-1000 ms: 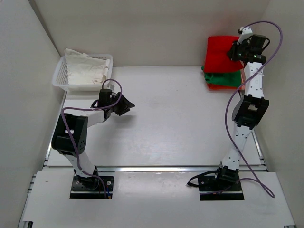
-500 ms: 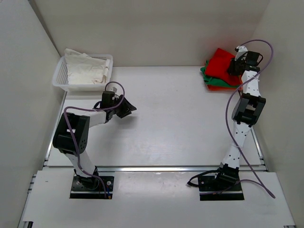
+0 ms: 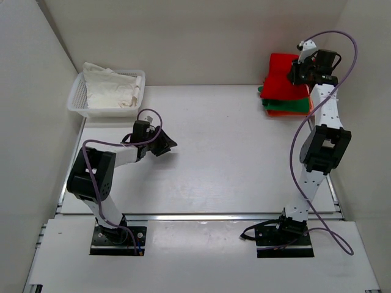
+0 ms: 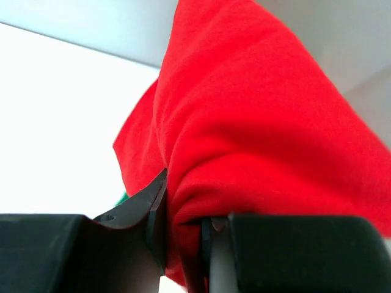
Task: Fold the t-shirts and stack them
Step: Put the neatly folded tshirt into the corner of the board with the right arm
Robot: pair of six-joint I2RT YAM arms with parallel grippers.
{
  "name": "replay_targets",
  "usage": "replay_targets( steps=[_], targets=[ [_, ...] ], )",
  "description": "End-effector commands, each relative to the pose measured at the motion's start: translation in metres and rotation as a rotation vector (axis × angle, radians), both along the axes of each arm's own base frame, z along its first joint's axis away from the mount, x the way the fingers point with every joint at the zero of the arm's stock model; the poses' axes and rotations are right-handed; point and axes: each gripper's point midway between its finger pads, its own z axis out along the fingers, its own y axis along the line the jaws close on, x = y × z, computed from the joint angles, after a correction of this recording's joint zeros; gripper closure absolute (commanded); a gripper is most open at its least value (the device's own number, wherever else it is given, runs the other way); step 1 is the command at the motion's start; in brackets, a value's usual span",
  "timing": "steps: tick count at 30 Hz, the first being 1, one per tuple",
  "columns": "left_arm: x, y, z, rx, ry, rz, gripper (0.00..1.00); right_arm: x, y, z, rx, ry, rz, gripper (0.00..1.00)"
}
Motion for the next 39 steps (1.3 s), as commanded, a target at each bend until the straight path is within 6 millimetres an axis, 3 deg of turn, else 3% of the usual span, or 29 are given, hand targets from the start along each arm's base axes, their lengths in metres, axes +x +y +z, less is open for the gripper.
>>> replay_targets(
  steps=[1, 3, 7, 11, 12, 14, 15, 18, 19, 21, 27, 28, 30, 32, 33, 37, 38, 39],
  targets=[
    [0.000, -0.003, 0.024, -0.010, -0.062, -0.004, 0.43, -0.017, 0.021, 0.091, -0.053, -0.219, 0.062, 1.00],
    [-0.001, -0.002, 0.027, -0.009, -0.067, 0.002, 0.44, -0.022, 0.022, 0.084, -0.044, -0.213, 0.071, 1.00],
    [-0.002, 0.000, 0.023, -0.003, -0.058, -0.001, 0.43, -0.023, 0.021, 0.093, -0.034, -0.220, 0.124, 1.00],
    [0.001, -0.002, 0.023, -0.009, -0.045, -0.005, 0.44, -0.013, 0.006, 0.070, -0.009, -0.167, 0.142, 0.99],
    [-0.002, -0.005, 0.021, -0.014, -0.036, -0.017, 0.44, -0.011, -0.002, 0.078, -0.008, -0.187, 0.146, 1.00],
    [-0.002, -0.013, 0.026, -0.028, -0.036, -0.047, 0.43, 0.002, -0.015, 0.054, 0.021, -0.157, 0.148, 1.00],
    [-0.002, -0.012, 0.026, -0.024, -0.035, -0.044, 0.44, 0.005, -0.021, 0.058, 0.029, -0.172, 0.155, 1.00],
    [0.002, -0.018, 0.029, -0.033, -0.032, -0.062, 0.44, 0.033, -0.047, 0.009, 0.097, -0.145, 0.156, 1.00],
    [0.002, -0.020, 0.032, -0.038, -0.035, -0.068, 0.43, 0.035, -0.052, 0.003, 0.120, -0.140, 0.153, 1.00],
    [0.007, -0.021, 0.033, -0.043, -0.041, -0.062, 0.44, 0.043, -0.057, -0.038, 0.159, -0.092, 0.143, 1.00],
    [0.007, -0.024, 0.030, -0.063, -0.035, -0.065, 0.43, 0.048, -0.078, -0.095, 0.154, -0.012, 0.055, 1.00],
    [0.009, -0.023, 0.033, -0.064, -0.044, -0.061, 0.43, 0.049, -0.082, -0.097, 0.131, -0.012, 0.031, 0.96],
    [0.006, -0.026, 0.027, -0.063, -0.028, -0.076, 0.44, 0.052, -0.085, -0.097, 0.076, -0.015, -0.002, 0.77],
    [0.002, -0.028, 0.025, -0.067, -0.017, -0.085, 0.43, 0.056, -0.091, -0.094, 0.010, -0.017, -0.076, 0.51],
    [0.003, -0.029, 0.028, -0.072, -0.022, -0.086, 0.44, 0.057, -0.095, -0.086, -0.028, -0.033, -0.110, 0.43],
    [-0.002, -0.027, 0.028, -0.075, -0.021, -0.084, 0.43, 0.053, -0.095, -0.056, -0.151, -0.072, -0.241, 0.32],
    [-0.005, -0.027, 0.027, -0.080, -0.016, -0.088, 0.43, 0.054, -0.088, -0.028, -0.183, -0.125, -0.268, 0.29],
    [-0.004, -0.027, 0.031, -0.084, -0.023, -0.091, 0.43, 0.051, -0.084, -0.027, -0.211, -0.126, -0.283, 0.28]
  ],
)
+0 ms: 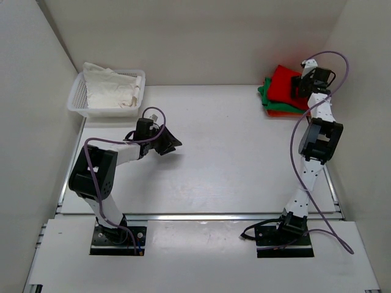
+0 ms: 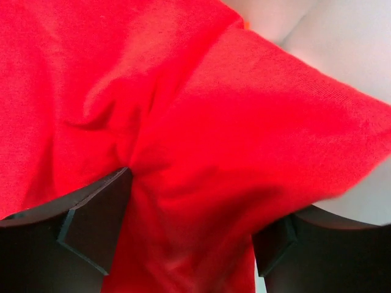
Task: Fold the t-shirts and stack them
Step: Put the neatly folded tshirt into the corner of the board with the right arm
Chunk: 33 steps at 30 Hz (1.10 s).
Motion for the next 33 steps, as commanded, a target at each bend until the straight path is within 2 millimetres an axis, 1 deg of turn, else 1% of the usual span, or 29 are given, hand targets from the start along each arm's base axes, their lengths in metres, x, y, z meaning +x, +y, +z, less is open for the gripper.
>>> replay_targets(
  steps=[1, 2, 3, 5, 6, 7, 8, 9, 10, 11, 12, 13, 14, 15, 16, 17, 19, 21, 23, 24, 25, 26, 27, 28, 29, 30, 31, 32, 33],
  targets=[
    [-0.002, -0.005, 0.021, -0.039, -0.048, -0.027, 0.43, 0.003, 0.007, 0.110, -0.180, -0.193, -0.112, 0.28],
    [-0.005, -0.006, 0.023, -0.043, -0.050, -0.030, 0.43, -0.003, 0.009, 0.122, -0.190, -0.200, -0.123, 0.27],
    [-0.007, -0.003, 0.021, -0.042, -0.047, -0.022, 0.44, -0.007, 0.013, 0.140, -0.196, -0.224, -0.134, 0.27],
    [-0.010, -0.005, 0.030, -0.055, -0.069, -0.028, 0.43, -0.017, 0.015, 0.153, -0.198, -0.235, -0.160, 0.26],
    [-0.013, -0.003, 0.029, -0.058, -0.064, -0.020, 0.43, -0.024, 0.018, 0.178, -0.206, -0.273, -0.162, 0.25],
    [-0.012, -0.003, 0.035, -0.064, -0.083, -0.018, 0.43, -0.028, 0.024, 0.175, -0.191, -0.266, -0.149, 0.24],
    [-0.016, -0.002, 0.034, -0.069, -0.080, -0.018, 0.43, -0.034, 0.032, 0.181, -0.181, -0.271, -0.135, 0.24],
    [-0.019, -0.001, 0.036, -0.074, -0.079, -0.010, 0.43, -0.041, 0.037, 0.193, -0.173, -0.292, -0.119, 0.23],
    [-0.020, -0.001, 0.036, -0.079, -0.086, -0.008, 0.43, -0.043, 0.047, 0.184, -0.143, -0.279, -0.088, 0.24],
    [-0.022, 0.000, 0.037, -0.085, -0.091, -0.003, 0.43, -0.050, 0.059, 0.184, -0.127, -0.276, -0.069, 0.24],
    [-0.026, -0.001, 0.037, -0.093, -0.095, -0.005, 0.43, -0.053, 0.070, 0.189, -0.124, -0.288, -0.040, 0.24],
    [-0.027, -0.002, 0.039, -0.097, -0.103, -0.010, 0.43, -0.053, 0.082, 0.179, -0.107, -0.278, -0.024, 0.24],
    [-0.030, -0.002, 0.038, -0.108, -0.097, -0.008, 0.43, -0.053, 0.100, 0.173, -0.085, -0.270, 0.013, 0.25],
    [-0.032, -0.002, 0.035, -0.110, -0.089, -0.011, 0.42, -0.050, 0.105, 0.166, -0.068, -0.256, 0.021, 0.26],
    [-0.032, -0.004, 0.037, -0.110, -0.096, -0.020, 0.43, -0.047, 0.113, 0.152, -0.056, -0.223, 0.035, 0.26],
    [-0.032, -0.003, 0.038, -0.117, -0.091, -0.016, 0.42, -0.046, 0.123, 0.145, -0.043, -0.201, 0.052, 0.27],
    [-0.036, -0.005, 0.039, -0.118, -0.090, -0.032, 0.43, -0.037, 0.133, 0.117, -0.009, -0.150, 0.070, 0.27],
    [-0.035, -0.002, 0.042, -0.114, -0.103, -0.023, 0.42, -0.032, 0.147, 0.100, 0.017, -0.115, 0.089, 0.28],
    [-0.035, 0.001, 0.045, -0.118, -0.112, -0.021, 0.42, -0.028, 0.155, 0.080, 0.027, -0.077, 0.093, 0.28],
    [-0.037, 0.001, 0.044, -0.117, -0.113, -0.023, 0.42, -0.025, 0.155, 0.064, 0.031, -0.051, 0.090, 0.27],
    [-0.035, 0.001, 0.050, -0.127, -0.127, -0.021, 0.42, -0.021, 0.157, 0.057, 0.036, -0.037, 0.082, 0.28],
    [-0.038, 0.002, 0.047, -0.126, -0.119, -0.021, 0.42, -0.020, 0.156, 0.039, 0.034, -0.005, 0.070, 0.28],
    [-0.038, 0.001, 0.049, -0.129, -0.130, -0.023, 0.42, -0.019, 0.155, 0.042, 0.025, -0.005, 0.050, 0.28],
    [-0.038, 0.006, 0.047, -0.132, -0.124, -0.015, 0.42, -0.016, 0.158, 0.037, 0.025, 0.003, 0.045, 0.28],
    [-0.038, 0.004, 0.048, -0.131, -0.126, -0.017, 0.42, -0.016, 0.152, 0.023, 0.010, 0.030, 0.015, 0.29],
    [-0.039, 0.004, 0.048, -0.133, -0.127, -0.021, 0.42, -0.015, 0.151, 0.027, -0.005, 0.025, -0.012, 0.28],
    [-0.039, 0.005, 0.049, -0.134, -0.129, -0.020, 0.42, -0.015, 0.153, 0.023, -0.024, 0.030, -0.010, 0.28],
    [-0.039, 0.007, 0.048, -0.133, -0.131, -0.017, 0.42, -0.017, 0.146, 0.015, -0.041, 0.046, -0.049, 0.28],
    [-0.041, 0.005, 0.046, -0.133, -0.125, -0.024, 0.42, -0.016, 0.147, 0.019, -0.053, 0.031, -0.054, 0.30]
  ],
)
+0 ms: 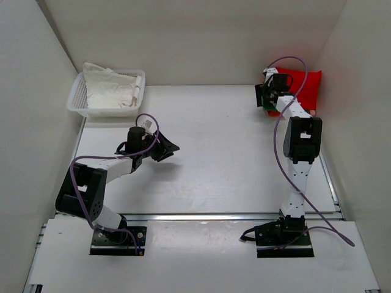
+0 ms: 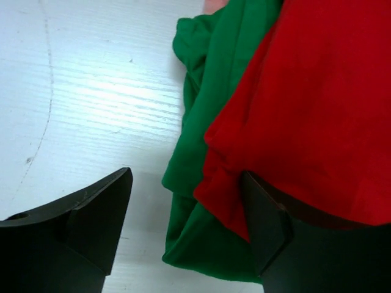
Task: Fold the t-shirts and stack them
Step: Put the neatly folded tshirt into the corner of the board with the right arm
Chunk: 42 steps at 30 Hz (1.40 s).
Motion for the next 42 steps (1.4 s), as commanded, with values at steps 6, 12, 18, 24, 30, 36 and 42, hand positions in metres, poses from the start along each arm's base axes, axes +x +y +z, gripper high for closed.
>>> replay_targets(
  steps=[6, 12, 18, 24, 30, 36, 42],
  targets=[
    [-0.003, 0.000, 0.018, -0.033, -0.059, -0.017, 0.42, 0.014, -0.015, 0.062, -0.071, -0.154, -0.137, 0.62],
    [-0.003, 0.000, 0.018, -0.037, -0.055, -0.007, 0.42, 0.016, -0.027, 0.063, -0.129, -0.158, -0.185, 0.72],
    [-0.008, -0.001, 0.017, -0.042, -0.051, -0.016, 0.41, 0.008, -0.025, 0.059, -0.139, -0.138, -0.169, 1.00],
    [-0.008, -0.001, 0.014, -0.015, -0.061, -0.008, 0.41, -0.008, -0.014, 0.096, -0.104, -0.191, -0.129, 1.00],
    [-0.013, -0.001, 0.005, 0.003, -0.044, -0.015, 0.41, -0.017, -0.011, 0.120, -0.089, -0.236, -0.112, 1.00],
    [-0.011, 0.000, 0.008, 0.007, -0.048, -0.010, 0.41, -0.022, -0.005, 0.129, -0.072, -0.234, -0.090, 1.00],
    [-0.009, 0.003, 0.008, 0.009, -0.043, -0.005, 0.40, -0.027, -0.010, 0.099, -0.052, -0.151, -0.100, 1.00]
  ],
)
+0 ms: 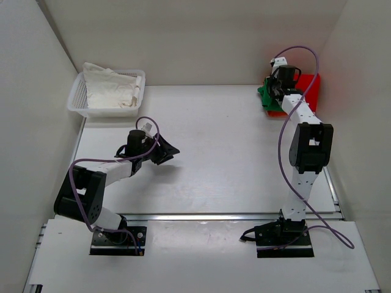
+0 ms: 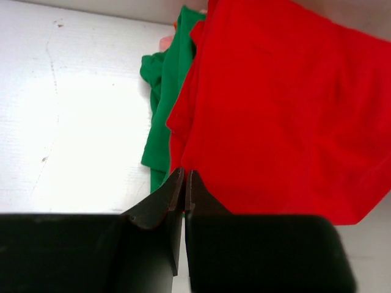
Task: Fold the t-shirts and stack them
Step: Put the neatly folded tshirt into the corner of the board with the right arm
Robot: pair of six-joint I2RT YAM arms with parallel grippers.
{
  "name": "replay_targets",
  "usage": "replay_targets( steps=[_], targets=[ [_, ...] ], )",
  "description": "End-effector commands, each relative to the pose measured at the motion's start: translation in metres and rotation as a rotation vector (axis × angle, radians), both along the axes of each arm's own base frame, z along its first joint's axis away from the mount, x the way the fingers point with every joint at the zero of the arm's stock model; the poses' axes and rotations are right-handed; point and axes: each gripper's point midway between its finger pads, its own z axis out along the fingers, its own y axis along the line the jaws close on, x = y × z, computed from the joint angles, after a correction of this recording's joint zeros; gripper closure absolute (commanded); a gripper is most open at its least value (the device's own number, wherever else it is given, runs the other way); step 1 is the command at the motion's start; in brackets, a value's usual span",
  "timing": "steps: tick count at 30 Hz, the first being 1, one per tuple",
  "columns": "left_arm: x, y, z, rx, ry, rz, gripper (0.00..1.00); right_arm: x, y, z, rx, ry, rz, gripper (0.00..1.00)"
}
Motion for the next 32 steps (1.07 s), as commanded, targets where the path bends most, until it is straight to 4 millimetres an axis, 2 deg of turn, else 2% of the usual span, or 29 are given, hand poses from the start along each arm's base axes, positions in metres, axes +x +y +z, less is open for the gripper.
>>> replay_targets(
  steps=[1, 2, 4, 5, 6, 7, 10, 12, 13, 14, 15, 16, 17, 18, 20, 21, 22, 24, 25, 26, 27, 28, 29, 30, 31, 32],
  targets=[
    [0.006, 0.004, 0.015, 0.005, -0.051, 0.004, 0.40, -0.006, 0.004, 0.004, 0.043, 0.002, 0.000, 1.00],
    [0.004, 0.005, 0.013, 0.009, -0.048, 0.004, 0.39, -0.009, -0.003, 0.006, 0.057, 0.004, -0.012, 1.00],
    [0.006, 0.006, 0.012, 0.014, -0.047, 0.001, 0.39, -0.022, -0.007, -0.004, 0.116, 0.018, -0.033, 1.00],
    [0.010, 0.008, 0.017, 0.019, -0.064, 0.004, 0.37, -0.023, 0.000, 0.003, 0.148, -0.013, -0.004, 1.00],
    [0.008, 0.009, 0.012, 0.036, -0.047, -0.001, 0.21, -0.028, -0.001, -0.005, 0.179, -0.011, 0.005, 1.00],
    [0.009, 0.010, 0.011, 0.055, -0.048, -0.007, 0.02, -0.030, -0.003, -0.002, 0.185, -0.022, -0.003, 1.00],
    [0.003, 0.011, 0.003, 0.087, -0.016, -0.052, 0.02, -0.027, -0.011, -0.004, 0.140, -0.001, -0.027, 0.87],
    [0.003, 0.010, 0.005, 0.075, 0.005, -0.072, 0.01, -0.026, -0.016, 0.021, 0.102, -0.040, -0.048, 0.67],
    [0.000, 0.015, -0.001, 0.068, 0.045, -0.071, 0.01, -0.028, -0.013, 0.031, 0.093, -0.058, -0.047, 0.55],
    [0.001, 0.014, 0.002, 0.066, 0.042, -0.087, 0.02, -0.033, -0.008, 0.052, 0.110, -0.097, -0.045, 0.49],
    [0.004, 0.015, 0.008, 0.071, 0.011, -0.105, 0.02, -0.040, -0.005, 0.074, 0.129, -0.143, -0.045, 0.35],
    [0.002, 0.016, 0.005, 0.085, 0.028, -0.105, 0.02, -0.050, 0.001, 0.093, 0.158, -0.176, -0.040, 0.13],
    [0.000, 0.021, 0.003, 0.119, 0.026, -0.111, 0.01, -0.058, 0.012, 0.095, 0.194, -0.173, -0.039, 0.04],
    [-0.002, 0.020, 0.007, 0.143, 0.015, -0.140, 0.01, -0.071, 0.018, 0.107, 0.217, -0.179, -0.036, 0.01],
    [-0.008, 0.015, 0.015, 0.155, -0.020, -0.221, 0.01, -0.100, 0.039, 0.088, 0.341, -0.123, -0.051, 0.01],
    [-0.015, 0.012, 0.019, 0.161, -0.027, -0.258, 0.01, -0.115, 0.058, 0.098, 0.377, -0.127, -0.002, 0.01],
    [-0.021, 0.010, 0.020, 0.156, -0.019, -0.272, 0.01, -0.130, 0.073, 0.072, 0.422, -0.066, 0.030, 0.01],
    [-0.041, 0.002, 0.029, 0.196, -0.041, -0.337, 0.01, -0.173, 0.106, 0.042, 0.455, 0.021, 0.075, 0.01],
    [-0.045, 0.001, 0.031, 0.223, -0.062, -0.362, 0.01, -0.184, 0.106, 0.050, 0.442, -0.005, 0.065, 0.01],
    [-0.055, 0.000, 0.035, 0.249, -0.074, -0.380, 0.02, -0.202, 0.120, 0.028, 0.429, 0.043, 0.094, 0.01],
    [-0.061, -0.002, 0.044, 0.258, -0.113, -0.395, 0.01, -0.219, 0.126, 0.018, 0.429, 0.060, 0.111, 0.01],
    [-0.068, 0.001, 0.039, 0.262, -0.103, -0.402, 0.01, -0.232, 0.137, 0.024, 0.441, 0.040, 0.145, 0.01],
    [-0.075, 0.000, 0.049, 0.233, -0.138, -0.419, 0.01, -0.246, 0.144, 0.007, 0.434, 0.079, 0.160, 0.01],
    [-0.078, 0.006, 0.048, 0.238, -0.137, -0.412, 0.01, -0.261, 0.148, 0.000, 0.440, 0.092, 0.184, 0.01],
    [-0.077, 0.012, 0.049, 0.267, -0.153, -0.402, 0.01, -0.271, 0.157, 0.005, 0.440, 0.087, 0.215, 0.01],
    [-0.077, 0.021, 0.048, 0.325, -0.152, -0.367, 0.01, -0.283, 0.160, -0.004, 0.408, 0.112, 0.231, 0.01]
  ],
)
